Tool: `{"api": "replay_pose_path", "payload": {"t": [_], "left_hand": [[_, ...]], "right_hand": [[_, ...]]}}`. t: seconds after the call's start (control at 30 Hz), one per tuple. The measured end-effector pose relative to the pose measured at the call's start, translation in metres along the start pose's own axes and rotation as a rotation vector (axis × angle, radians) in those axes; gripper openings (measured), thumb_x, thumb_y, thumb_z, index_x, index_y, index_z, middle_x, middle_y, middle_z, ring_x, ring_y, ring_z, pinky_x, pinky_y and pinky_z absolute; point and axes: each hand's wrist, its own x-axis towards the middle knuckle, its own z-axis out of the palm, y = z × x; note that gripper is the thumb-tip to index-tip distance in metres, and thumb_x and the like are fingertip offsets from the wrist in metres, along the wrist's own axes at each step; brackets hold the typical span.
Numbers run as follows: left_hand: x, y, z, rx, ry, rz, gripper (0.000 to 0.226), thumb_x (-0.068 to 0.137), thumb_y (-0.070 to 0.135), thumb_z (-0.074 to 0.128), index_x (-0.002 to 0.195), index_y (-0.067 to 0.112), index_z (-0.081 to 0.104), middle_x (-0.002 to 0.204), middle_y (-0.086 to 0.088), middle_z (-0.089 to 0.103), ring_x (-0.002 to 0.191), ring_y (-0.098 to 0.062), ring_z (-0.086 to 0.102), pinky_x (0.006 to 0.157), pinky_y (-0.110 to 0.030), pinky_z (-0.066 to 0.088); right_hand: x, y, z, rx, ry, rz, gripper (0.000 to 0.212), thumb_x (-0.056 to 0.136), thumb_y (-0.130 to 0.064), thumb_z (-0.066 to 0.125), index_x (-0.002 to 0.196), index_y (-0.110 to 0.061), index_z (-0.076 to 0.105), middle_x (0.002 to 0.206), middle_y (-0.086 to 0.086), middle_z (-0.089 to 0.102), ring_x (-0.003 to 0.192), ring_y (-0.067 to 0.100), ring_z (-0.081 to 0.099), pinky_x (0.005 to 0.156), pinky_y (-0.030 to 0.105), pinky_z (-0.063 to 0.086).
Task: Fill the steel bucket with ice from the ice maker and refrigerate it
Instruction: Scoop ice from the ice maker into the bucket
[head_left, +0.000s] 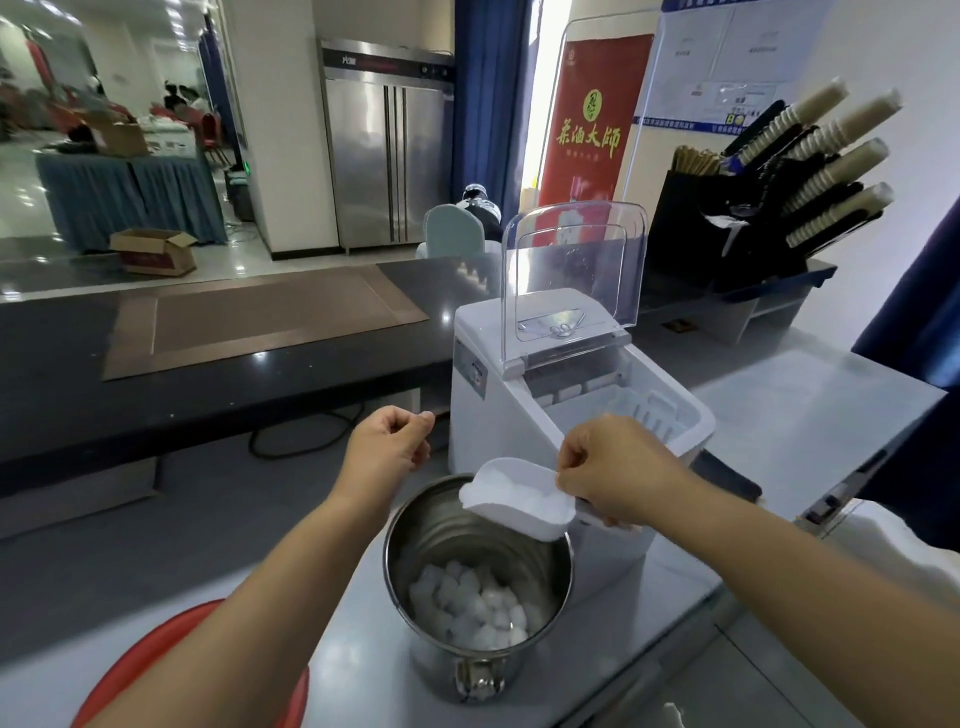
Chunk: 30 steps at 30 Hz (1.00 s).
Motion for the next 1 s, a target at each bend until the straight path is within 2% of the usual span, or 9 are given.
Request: {"api": "replay_pose_path", "payload": {"t": [0.1,0.2,0.27,0.33,0.47,0.7,0.9,1.0], "left_hand": [[-0.004,-0.002,-0.005,-0.003,-0.01,-0.008,0.021,0.092,0.022,0.058,0.079,0.006,0.058,0.06,-0.004,0.057,0.054,-0.012,0.049,0.055,-0.021,0.044],[-0.008,-0.003,-0.009,-0.007,-0.023,-0.019,0.021,0.092,0.021,0.059,0.078,0.006,0.057,0.06,-0.004,0.057,0.055,-0.013,0.049,0.056,-0.023,0.044],[-0.01,-0.003,-0.01,0.002,-0.032,-0.024,0.021,0.092,0.022,0.058,0.078,0.007,0.058,0.061,-0.004,0.057,0.057,-0.014,0.049,0.057,-0.023,0.044],[-0.013,-0.004,-0.011,0.013,-0.037,-0.024,0.021,0.092,0.022,0.058,0.078,0.006,0.058,0.062,-0.004,0.058,0.058,-0.015,0.05,0.057,-0.024,0.045],[-0.016,-0.005,-0.011,0.016,-0.04,-0.021,0.021,0.091,0.022,0.06,0.076,0.007,0.058,0.06,-0.004,0.058,0.059,-0.016,0.051,0.059,-0.025,0.046],[-0.017,-0.003,-0.011,0.02,-0.032,-0.022,0.02,0.091,0.022,0.06,0.078,0.007,0.059,0.06,-0.003,0.059,0.059,-0.016,0.052,0.059,-0.026,0.047],[-0.014,0.002,-0.007,0.015,-0.011,-0.013,0.02,0.092,0.022,0.059,0.078,0.008,0.059,0.061,-0.003,0.059,0.058,-0.014,0.052,0.059,-0.025,0.047],[-0.012,0.006,-0.005,0.004,-0.008,0.007,0.021,0.092,0.022,0.058,0.077,0.008,0.059,0.06,-0.002,0.059,0.055,-0.012,0.052,0.056,-0.021,0.046]], "right_hand": [[-0.009,-0.005,0.022,-0.201,0.016,-0.037,0.022,0.078,-0.009,0.055,0.059,-0.021,0.056,0.063,-0.004,0.059,0.052,0.013,0.053,0.05,0.02,0.038],[-0.009,-0.006,0.046,-0.281,-0.028,-0.043,0.018,0.08,-0.009,0.053,0.076,-0.02,0.066,0.087,0.004,0.068,0.084,0.023,0.061,0.065,0.022,0.038],[-0.007,-0.006,0.063,-0.339,-0.066,-0.046,0.02,0.082,-0.007,0.052,0.088,-0.015,0.07,0.096,0.007,0.068,0.092,0.026,0.062,0.07,0.025,0.044],[-0.005,-0.008,0.076,-0.394,-0.089,-0.045,0.023,0.083,-0.007,0.051,0.096,-0.013,0.069,0.101,0.009,0.068,0.094,0.028,0.062,0.075,0.029,0.048],[-0.002,-0.018,0.088,-0.473,-0.094,-0.093,0.024,0.083,-0.005,0.051,0.1,-0.011,0.066,0.105,0.012,0.065,0.096,0.031,0.061,0.07,0.03,0.044],[0.0,-0.026,0.081,-0.588,-0.019,-0.198,0.019,0.085,-0.003,0.05,0.094,-0.01,0.064,0.099,0.011,0.064,0.089,0.031,0.06,0.064,0.03,0.037],[0.002,-0.019,0.057,-0.42,0.105,-0.248,0.018,0.083,-0.015,0.053,0.091,-0.02,0.069,0.094,0.005,0.066,0.087,0.027,0.06,0.065,0.027,0.04],[0.004,-0.016,0.036,-0.323,0.158,-0.238,0.014,0.082,-0.022,0.056,0.085,-0.024,0.07,0.083,-0.002,0.064,0.079,0.021,0.057,0.063,0.026,0.042]]}}
